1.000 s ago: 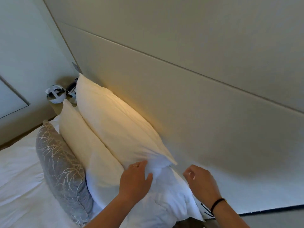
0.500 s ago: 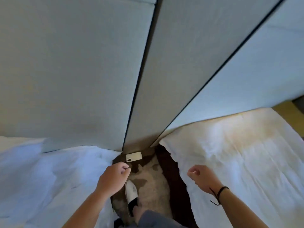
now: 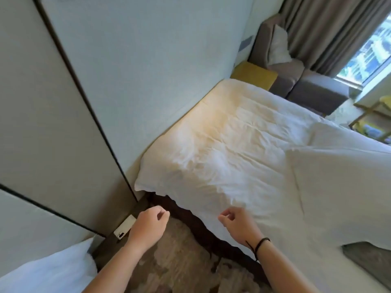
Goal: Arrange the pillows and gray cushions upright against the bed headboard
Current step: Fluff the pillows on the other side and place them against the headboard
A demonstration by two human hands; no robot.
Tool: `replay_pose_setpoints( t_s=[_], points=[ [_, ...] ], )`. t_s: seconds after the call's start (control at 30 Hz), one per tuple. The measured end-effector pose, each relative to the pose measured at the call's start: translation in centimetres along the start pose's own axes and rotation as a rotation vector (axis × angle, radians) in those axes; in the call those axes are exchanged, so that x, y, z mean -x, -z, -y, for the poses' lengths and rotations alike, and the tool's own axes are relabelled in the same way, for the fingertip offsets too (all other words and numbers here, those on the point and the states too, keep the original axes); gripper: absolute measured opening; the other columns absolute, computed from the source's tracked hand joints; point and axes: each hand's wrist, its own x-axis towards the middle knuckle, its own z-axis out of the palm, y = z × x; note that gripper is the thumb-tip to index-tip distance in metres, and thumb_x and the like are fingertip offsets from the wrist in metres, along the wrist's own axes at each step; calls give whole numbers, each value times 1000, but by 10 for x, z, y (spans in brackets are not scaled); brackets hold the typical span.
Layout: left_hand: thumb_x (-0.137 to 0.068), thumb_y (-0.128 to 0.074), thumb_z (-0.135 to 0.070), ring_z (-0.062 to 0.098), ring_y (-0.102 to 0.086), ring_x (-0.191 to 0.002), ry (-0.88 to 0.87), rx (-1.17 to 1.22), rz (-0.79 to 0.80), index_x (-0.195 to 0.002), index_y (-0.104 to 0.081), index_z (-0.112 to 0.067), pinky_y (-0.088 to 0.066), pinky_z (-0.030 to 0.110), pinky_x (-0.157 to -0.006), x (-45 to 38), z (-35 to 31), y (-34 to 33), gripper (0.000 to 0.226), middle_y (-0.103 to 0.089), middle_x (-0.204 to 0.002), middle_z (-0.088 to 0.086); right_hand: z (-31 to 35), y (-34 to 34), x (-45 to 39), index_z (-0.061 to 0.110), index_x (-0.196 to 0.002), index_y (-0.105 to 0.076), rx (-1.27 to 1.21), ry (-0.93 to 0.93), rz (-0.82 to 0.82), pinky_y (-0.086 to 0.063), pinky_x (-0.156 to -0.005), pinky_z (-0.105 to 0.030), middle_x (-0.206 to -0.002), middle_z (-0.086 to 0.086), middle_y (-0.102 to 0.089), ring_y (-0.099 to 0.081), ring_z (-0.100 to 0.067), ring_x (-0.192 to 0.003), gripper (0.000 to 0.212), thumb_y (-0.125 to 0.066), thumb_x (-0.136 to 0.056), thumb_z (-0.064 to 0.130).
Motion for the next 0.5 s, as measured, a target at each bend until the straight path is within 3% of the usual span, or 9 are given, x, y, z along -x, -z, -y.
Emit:
replay_pose_setpoints(
  t_s=[0.17, 0.3, 0.4, 0.5],
  points=[
    [-95, -51, -44, 2, -62, -68, -137, -52, 117, -75, -64, -32, -50, 25, -60, -12, -121, -97, 26, -68, -72, -12, -125, 97, 4, 30, -81, -65, -169, -115, -139, -50, -63, -28, -81, 4, -67, -61, -14, -70, 13, -63, -89, 40],
    [-95, -51, -45, 8, -58, -56, -223, -70, 209, -72, -64, -24, -45, 29, -55, -9, -209, -177, 34, -65, -65, -2, -216, 164, -3, 27, -82, -65, -288, -204, -238, -52, -69, -34, -84, 1, -68, -62, -18, -73, 16, -62, -89, 40],
    [-95, -51, -43, 17, -56, -52, -261, -104, 283, -73, -63, -17, -43, 31, -53, -5, -261, -220, 36, -63, -64, 5, -255, 196, -7, 27, -82, -66, -354, -238, -279, -50, -68, -31, -85, 1, -68, -62, -18, -75, 16, -62, -89, 40],
    [-91, -50, -48, 14, -59, -52, -301, -130, 326, -71, -62, -25, -49, 33, -53, -7, -299, -253, 33, -65, -65, 0, -282, 215, -11, 27, -79, -67, -413, -276, -328, -52, -68, -31, -81, 2, -69, -63, -16, -74, 15, -64, -87, 40]
  ],
)
